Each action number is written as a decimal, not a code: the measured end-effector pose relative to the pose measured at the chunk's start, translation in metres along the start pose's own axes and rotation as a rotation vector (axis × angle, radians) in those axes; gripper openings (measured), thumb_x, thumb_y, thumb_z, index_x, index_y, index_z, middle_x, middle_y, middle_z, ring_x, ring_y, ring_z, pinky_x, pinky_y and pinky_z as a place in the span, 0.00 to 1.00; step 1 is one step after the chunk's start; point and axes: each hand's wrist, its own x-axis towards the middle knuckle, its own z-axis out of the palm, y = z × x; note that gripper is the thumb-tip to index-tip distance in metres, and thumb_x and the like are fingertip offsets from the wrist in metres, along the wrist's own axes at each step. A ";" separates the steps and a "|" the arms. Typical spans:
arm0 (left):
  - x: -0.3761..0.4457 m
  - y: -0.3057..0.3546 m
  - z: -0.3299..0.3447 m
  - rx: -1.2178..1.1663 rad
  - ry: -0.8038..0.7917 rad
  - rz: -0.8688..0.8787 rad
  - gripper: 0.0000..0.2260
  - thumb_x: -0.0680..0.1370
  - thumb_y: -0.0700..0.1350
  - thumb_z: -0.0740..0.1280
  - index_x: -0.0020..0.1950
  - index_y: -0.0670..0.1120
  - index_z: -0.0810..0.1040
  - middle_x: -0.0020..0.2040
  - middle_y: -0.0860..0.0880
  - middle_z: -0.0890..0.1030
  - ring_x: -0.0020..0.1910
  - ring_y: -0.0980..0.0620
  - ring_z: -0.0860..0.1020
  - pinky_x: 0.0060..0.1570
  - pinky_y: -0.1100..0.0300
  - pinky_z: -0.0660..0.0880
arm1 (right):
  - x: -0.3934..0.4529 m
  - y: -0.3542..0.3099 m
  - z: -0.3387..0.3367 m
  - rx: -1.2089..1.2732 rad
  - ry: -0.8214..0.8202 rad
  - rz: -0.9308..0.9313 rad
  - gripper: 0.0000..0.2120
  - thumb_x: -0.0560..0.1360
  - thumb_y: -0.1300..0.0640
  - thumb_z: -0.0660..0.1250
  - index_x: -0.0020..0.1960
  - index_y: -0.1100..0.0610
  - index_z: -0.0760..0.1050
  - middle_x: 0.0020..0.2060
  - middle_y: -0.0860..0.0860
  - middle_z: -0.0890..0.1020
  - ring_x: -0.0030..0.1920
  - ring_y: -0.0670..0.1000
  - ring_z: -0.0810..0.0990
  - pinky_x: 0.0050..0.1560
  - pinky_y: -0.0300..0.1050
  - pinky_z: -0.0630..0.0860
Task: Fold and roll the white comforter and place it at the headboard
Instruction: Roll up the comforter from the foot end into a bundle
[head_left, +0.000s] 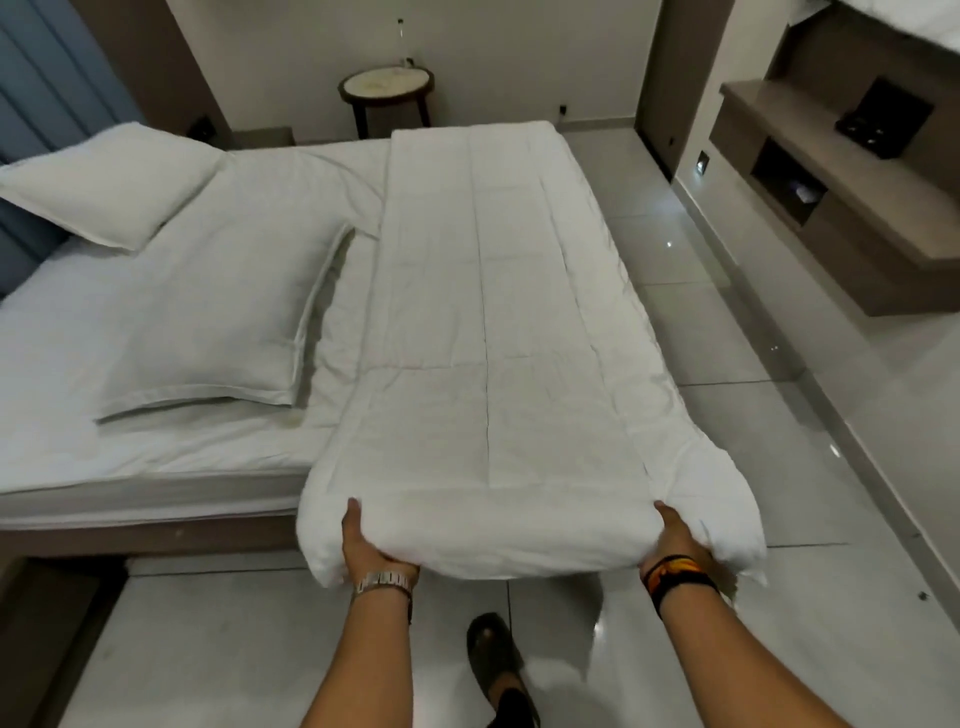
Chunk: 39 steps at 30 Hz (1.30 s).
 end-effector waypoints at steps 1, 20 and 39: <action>0.004 0.007 0.018 -0.001 -0.037 0.047 0.21 0.77 0.60 0.69 0.65 0.51 0.81 0.58 0.45 0.87 0.60 0.40 0.81 0.46 0.46 0.82 | -0.006 -0.014 0.013 0.003 0.034 -0.008 0.39 0.74 0.50 0.79 0.79 0.59 0.67 0.67 0.49 0.75 0.59 0.53 0.77 0.57 0.48 0.72; 0.268 0.078 0.289 0.654 0.489 0.363 0.31 0.85 0.61 0.57 0.77 0.39 0.67 0.75 0.37 0.71 0.70 0.38 0.73 0.69 0.46 0.68 | 0.145 -0.180 0.331 -0.236 0.013 -0.242 0.26 0.83 0.50 0.69 0.76 0.63 0.73 0.75 0.62 0.75 0.72 0.61 0.75 0.72 0.52 0.71; 0.330 0.023 0.244 0.304 0.674 0.287 0.65 0.63 0.54 0.85 0.84 0.49 0.41 0.82 0.47 0.60 0.77 0.47 0.67 0.75 0.47 0.65 | 0.220 -0.107 0.333 0.010 0.299 -0.206 0.61 0.63 0.54 0.87 0.84 0.53 0.53 0.76 0.53 0.74 0.73 0.55 0.75 0.75 0.50 0.70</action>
